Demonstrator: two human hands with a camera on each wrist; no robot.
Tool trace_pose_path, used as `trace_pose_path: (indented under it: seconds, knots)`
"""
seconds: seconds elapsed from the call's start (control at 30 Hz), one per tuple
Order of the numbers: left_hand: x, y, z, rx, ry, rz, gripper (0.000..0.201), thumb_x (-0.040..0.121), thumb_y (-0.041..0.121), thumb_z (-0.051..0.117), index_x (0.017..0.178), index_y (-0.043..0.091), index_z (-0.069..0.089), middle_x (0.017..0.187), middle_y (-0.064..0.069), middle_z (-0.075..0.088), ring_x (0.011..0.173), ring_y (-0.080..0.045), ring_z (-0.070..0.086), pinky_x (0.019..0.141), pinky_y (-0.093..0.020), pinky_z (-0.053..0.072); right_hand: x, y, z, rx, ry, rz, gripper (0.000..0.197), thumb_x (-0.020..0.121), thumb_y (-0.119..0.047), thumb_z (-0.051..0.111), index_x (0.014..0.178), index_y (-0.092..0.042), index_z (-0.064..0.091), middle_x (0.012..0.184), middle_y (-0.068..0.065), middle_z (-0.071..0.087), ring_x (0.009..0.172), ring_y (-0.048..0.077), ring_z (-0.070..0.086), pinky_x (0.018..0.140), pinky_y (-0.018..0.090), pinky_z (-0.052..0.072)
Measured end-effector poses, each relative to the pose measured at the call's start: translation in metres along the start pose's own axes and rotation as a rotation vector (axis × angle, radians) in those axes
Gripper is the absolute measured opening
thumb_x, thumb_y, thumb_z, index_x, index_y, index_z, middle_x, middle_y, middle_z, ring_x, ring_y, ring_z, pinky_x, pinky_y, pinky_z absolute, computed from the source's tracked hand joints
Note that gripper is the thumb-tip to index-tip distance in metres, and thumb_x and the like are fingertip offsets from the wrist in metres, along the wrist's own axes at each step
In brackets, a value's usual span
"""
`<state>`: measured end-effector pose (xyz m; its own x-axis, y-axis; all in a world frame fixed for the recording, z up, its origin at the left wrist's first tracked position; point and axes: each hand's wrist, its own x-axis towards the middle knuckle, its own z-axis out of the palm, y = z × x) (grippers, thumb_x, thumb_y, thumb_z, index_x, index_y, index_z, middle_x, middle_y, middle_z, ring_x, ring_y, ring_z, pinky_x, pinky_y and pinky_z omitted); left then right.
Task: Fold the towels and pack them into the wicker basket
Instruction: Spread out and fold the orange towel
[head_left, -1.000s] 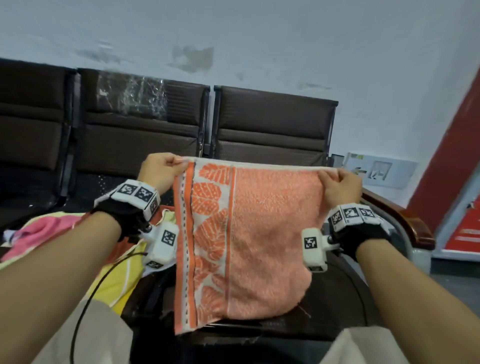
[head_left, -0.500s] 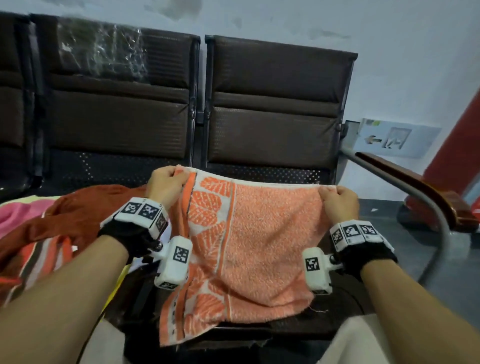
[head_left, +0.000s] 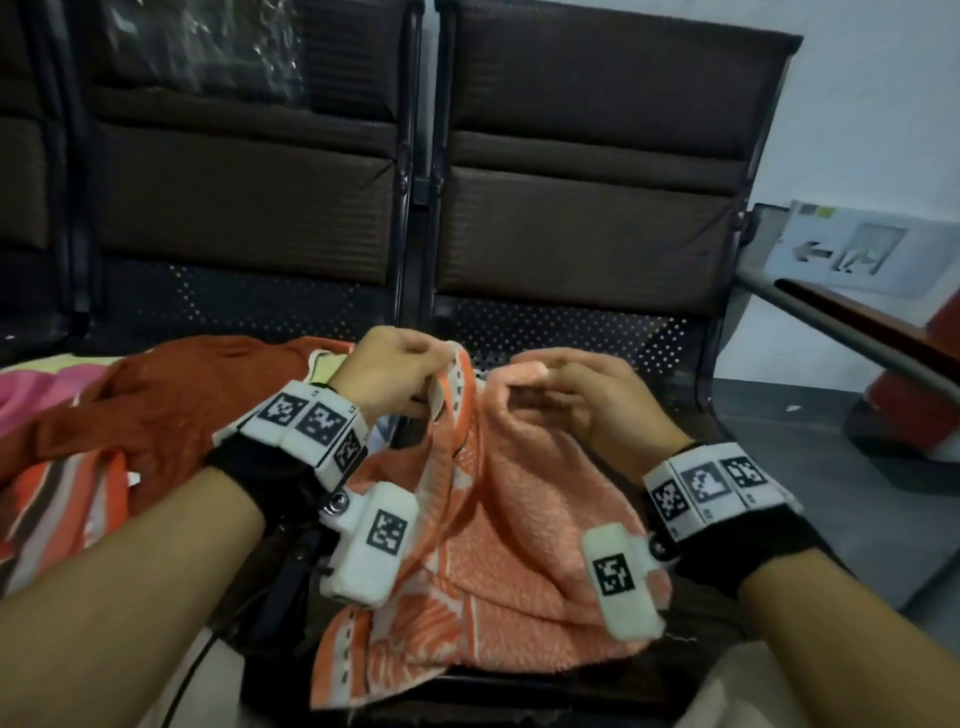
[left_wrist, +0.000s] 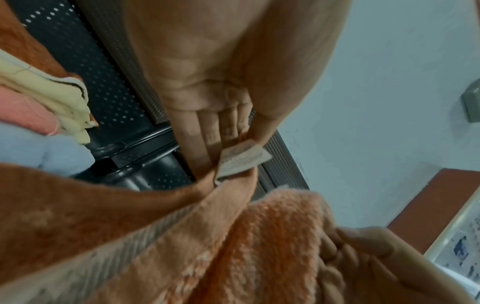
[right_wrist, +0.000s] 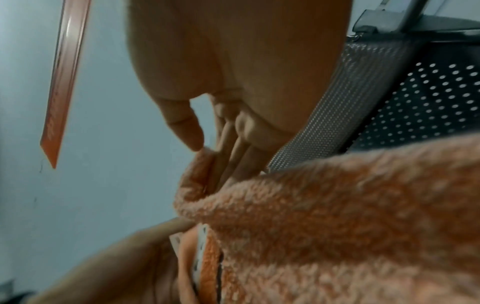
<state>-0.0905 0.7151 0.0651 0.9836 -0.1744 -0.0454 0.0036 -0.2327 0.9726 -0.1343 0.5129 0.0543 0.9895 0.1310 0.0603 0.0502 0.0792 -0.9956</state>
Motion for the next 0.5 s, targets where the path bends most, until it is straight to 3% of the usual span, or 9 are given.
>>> trace_pose_path:
  seconds: [0.1,0.17,0.23,0.3,0.4,0.5]
  knots:
    - [-0.002,-0.005,0.001,0.083,-0.049,0.020,0.019,0.093,0.018,0.057,0.091,0.004,0.069,0.073,-0.014,0.063,0.058,-0.018,0.058,0.054,-0.028,0.050,0.004,0.014,0.001,-0.308,-0.073,-0.028,0.019,0.085,0.003,0.061,0.093,-0.011,0.070,0.093,0.012,0.073,0.090,0.020,0.070,0.086,0.036,0.055]
    - [-0.003,-0.006,0.002,0.123,-0.083,0.011,0.020,0.094,0.019,0.055,0.090,0.004,0.069,0.067,-0.009,0.062,0.052,-0.014,0.058,0.047,-0.023,0.047,0.007,0.019,-0.002,-0.617,-0.016,-0.116,0.007,0.083,-0.006,0.068,0.083,-0.013,0.069,0.084,0.006,0.072,0.081,0.019,0.069,0.084,0.042,0.055]
    - [-0.004,-0.008,0.003,0.133,-0.125,-0.001,0.024,0.096,0.019,0.052,0.083,0.006,0.067,0.064,-0.008,0.060,0.049,-0.012,0.057,0.050,-0.025,0.047,0.008,0.021,-0.004,-0.876,0.033,-0.233,0.005,0.081,-0.019,0.070,0.077,-0.015,0.068,0.085,-0.002,0.066,0.081,0.014,0.064,0.081,0.039,0.052]
    - [-0.005,-0.009,0.004,0.136,-0.151,0.005,0.027,0.097,0.020,0.050,0.083,0.002,0.065,0.066,-0.012,0.058,0.053,-0.015,0.055,0.058,-0.032,0.049,0.008,0.020,-0.001,-0.820,0.032,-0.316,0.012,0.082,-0.026,0.066,0.077,-0.015,0.065,0.087,-0.003,0.064,0.082,0.010,0.061,0.078,0.036,0.050]
    - [-0.008,-0.009,0.006,0.141,-0.163,0.029,0.021,0.094,0.020,0.055,0.090,0.005,0.069,0.072,-0.011,0.064,0.060,-0.016,0.060,0.062,-0.034,0.052,0.008,0.017,0.006,-0.655,0.029,-0.338,0.020,0.083,-0.026,0.067,0.075,-0.009,0.061,0.073,0.009,0.062,0.068,0.015,0.057,0.067,0.043,0.048]
    - [-0.010,-0.007,0.010,0.071,-0.171,0.016,0.013,0.090,0.017,0.061,0.094,0.012,0.073,0.082,-0.013,0.071,0.069,-0.021,0.064,0.065,-0.035,0.053,0.009,0.019,0.008,-0.682,0.016,-0.322,0.011,0.080,-0.028,0.074,0.079,-0.017,0.071,0.074,0.001,0.069,0.073,0.016,0.065,0.071,0.041,0.052]
